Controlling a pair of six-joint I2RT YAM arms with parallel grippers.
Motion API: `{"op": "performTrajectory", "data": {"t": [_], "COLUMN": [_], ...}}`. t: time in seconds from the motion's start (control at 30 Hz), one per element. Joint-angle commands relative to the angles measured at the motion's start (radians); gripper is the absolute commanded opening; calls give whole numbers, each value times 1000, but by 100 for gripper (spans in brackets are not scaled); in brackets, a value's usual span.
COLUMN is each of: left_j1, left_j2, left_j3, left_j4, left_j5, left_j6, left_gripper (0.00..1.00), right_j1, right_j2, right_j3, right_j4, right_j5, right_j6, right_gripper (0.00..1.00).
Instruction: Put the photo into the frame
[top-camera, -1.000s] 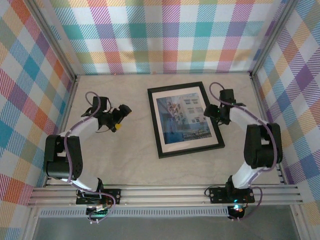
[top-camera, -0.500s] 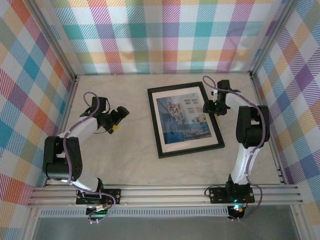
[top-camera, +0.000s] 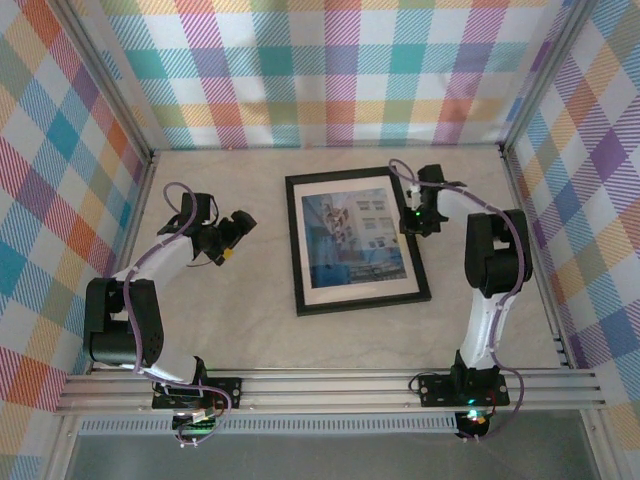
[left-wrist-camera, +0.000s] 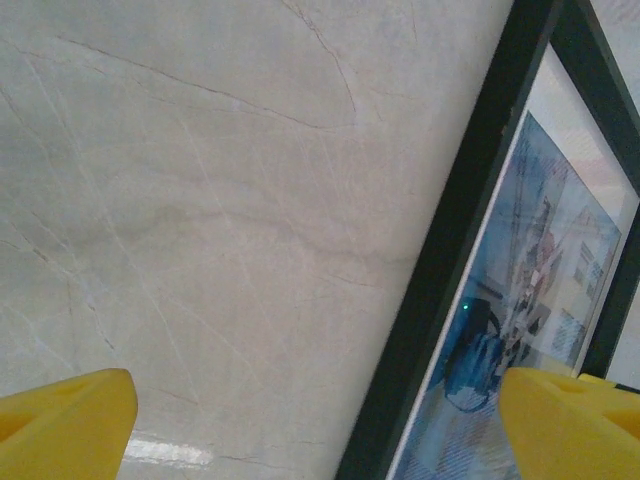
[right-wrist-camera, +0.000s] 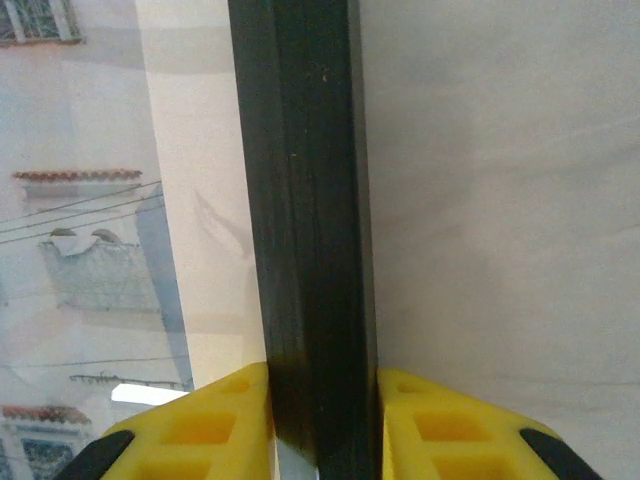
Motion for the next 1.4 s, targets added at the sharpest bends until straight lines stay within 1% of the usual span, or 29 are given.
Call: {"op": "performTrajectory", "data": {"t": [0.0, 0.03, 0.13, 0.23, 0.3, 0.43, 0.5, 0.57, 0.6, 0.7, 0.77, 0.83, 0.87, 0.97, 1.07, 1.1, 1.13, 1.17, 1.2, 1.23, 1.27, 1.3, 1.33, 1.37], "left_j1": [8, 8, 13, 21, 28, 47, 63, 74, 77, 78, 78, 77, 78, 75, 70, 67, 64, 60, 55, 53, 52, 38, 20, -11], "left_j2": [-24, -23, -17, -12, -15, -33, -44, -54, -60, -69, -62, -51, -44, -15, 0, 3, 8, 12, 17, 20, 24, 29, 32, 34], "left_j3": [6, 5, 9, 14, 9, 3, 8, 14, 11, -4, -20, -47, -64, -126, -188, -210, -229, -256, -284, -307, -322, -317, -322, -343], "left_j4": [-17, -16, -16, -24, -24, -38, -59, -67, -58, -19, 3, 78, 112, 259, 392, 443, 491, 555, 628, 684, 720, 717, 734, 777], "left_j5": [-23, -23, -16, -8, -4, -21, -51, -111, -153, -296, -411, -511, -523, -499, -541, -559, -573, -589, -604, -617, -601, -606, -611, -630], "left_j6": [1, 2, 11, 22, 26, 50, 83, 128, 155, 231, 275, 315, 334, 402, 456, 477, 497, 516, 533, 541, 544, 558, 581, 616], "left_gripper": [93, 93, 93, 93, 93, 93, 93, 93, 93, 93, 92, 92, 92, 90, 90, 90, 89, 90, 90, 90, 90, 90, 90, 90], "right_j1": [80, 92, 148, 159, 159, 149, 115, 77, 54, -13, -57, -95, -106, -112, -111, -111, -114, -114, -112, -112, -119, -130, -134, -131], "right_j2": [-22, -21, -25, -11, -19, -98, -167, -235, -272, -365, -412, -444, -450, -457, -480, -487, -485, -475, -496, -505, -518, -510, -465, -468], "right_j3": [-33, -33, -37, -17, -13, -47, -85, -142, -183, -330, -430, -524, -557, -667, -751, -791, -807, -838, -865, -906, -952, -998, -1016, -1020], "right_j4": [-46, -50, -43, -67, -80, -52, -1, 69, 116, 295, 431, 570, 622, 803, 960, 1049, 1067, 1144, 1161, 1244, 1319, 1400, 1499, 1484], "right_j5": [-27, -17, 41, 11, 23, 41, 19, 35, 62, 152, 173, 186, 188, 224, 273, 271, 256, 243, 219, 221, 223, 201, 219, 220], "right_j6": [151, 177, 188, 221, 244, 256, 232, 203, 178, 89, 21, -30, -38, -25, -47, -62, -65, -78, -84, -80, -65, -62, -58, -59], "right_gripper": [27, 25, 25, 25, 26, 41, 57, 78, 85, 97, 99, 99, 99, 99, 99, 99, 99, 99, 99, 99, 99, 99, 99, 99]}}
